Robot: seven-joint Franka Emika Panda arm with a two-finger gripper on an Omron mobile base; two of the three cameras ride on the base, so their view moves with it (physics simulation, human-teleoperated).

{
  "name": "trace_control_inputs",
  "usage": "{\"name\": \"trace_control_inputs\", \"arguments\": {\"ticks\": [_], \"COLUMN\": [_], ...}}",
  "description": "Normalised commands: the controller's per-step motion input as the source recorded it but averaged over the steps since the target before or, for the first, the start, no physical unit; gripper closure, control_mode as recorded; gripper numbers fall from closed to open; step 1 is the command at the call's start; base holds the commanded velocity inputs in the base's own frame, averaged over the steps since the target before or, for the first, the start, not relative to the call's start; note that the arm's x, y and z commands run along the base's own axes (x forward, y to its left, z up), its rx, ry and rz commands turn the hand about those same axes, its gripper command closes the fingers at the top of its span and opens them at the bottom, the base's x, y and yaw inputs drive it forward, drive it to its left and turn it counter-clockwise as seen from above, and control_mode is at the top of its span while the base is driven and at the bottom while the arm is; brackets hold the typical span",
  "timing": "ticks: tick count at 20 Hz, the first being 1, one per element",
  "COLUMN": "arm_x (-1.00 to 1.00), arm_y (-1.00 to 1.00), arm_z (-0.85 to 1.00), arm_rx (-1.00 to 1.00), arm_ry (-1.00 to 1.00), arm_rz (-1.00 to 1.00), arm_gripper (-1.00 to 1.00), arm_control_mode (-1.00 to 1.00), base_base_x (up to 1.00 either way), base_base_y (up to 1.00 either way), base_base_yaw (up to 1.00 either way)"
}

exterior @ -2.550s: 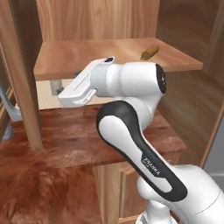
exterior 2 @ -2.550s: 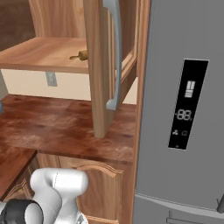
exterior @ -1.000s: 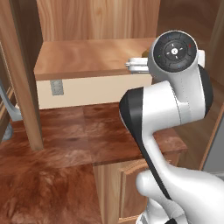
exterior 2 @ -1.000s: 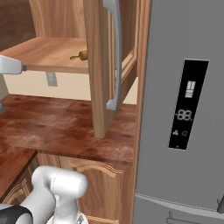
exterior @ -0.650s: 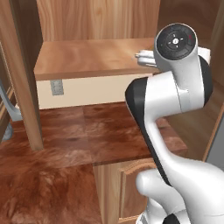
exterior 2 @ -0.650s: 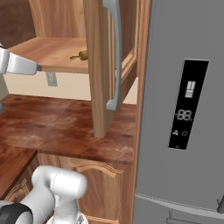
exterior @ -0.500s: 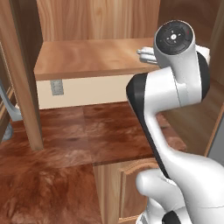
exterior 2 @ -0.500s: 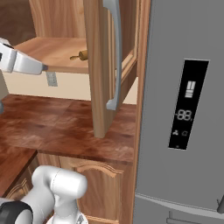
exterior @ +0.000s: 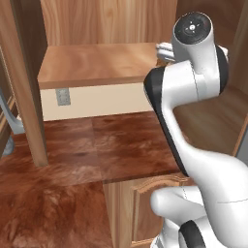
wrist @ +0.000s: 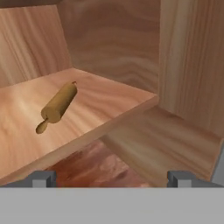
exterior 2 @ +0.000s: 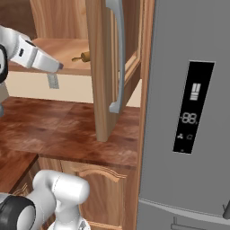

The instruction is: Open the cabinet, retrieve the rolling pin, and place it next to the meat on the cutting board to prepare for tenderizing.

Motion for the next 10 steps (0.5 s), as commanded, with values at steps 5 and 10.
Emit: {"name": "trace_control_inputs", "arguments": {"ticks": [5,10], "arm_x": [0.34,0.42], "arm_y": [0.0,0.0], "arm_z": [0.0,0.0], "arm_rx": [0.03,0.04], "arm_ry": [0.0,0.0], "arm_rz": [0.03,0.02], "arm_gripper": [-1.0,-1.0], "arm_control_mode": [-1.0,-1.0], "base_base_x": [0.0,0.0], "base_base_y": [0.0,0.0], "base_base_yaw": [0.0,0.0]}}
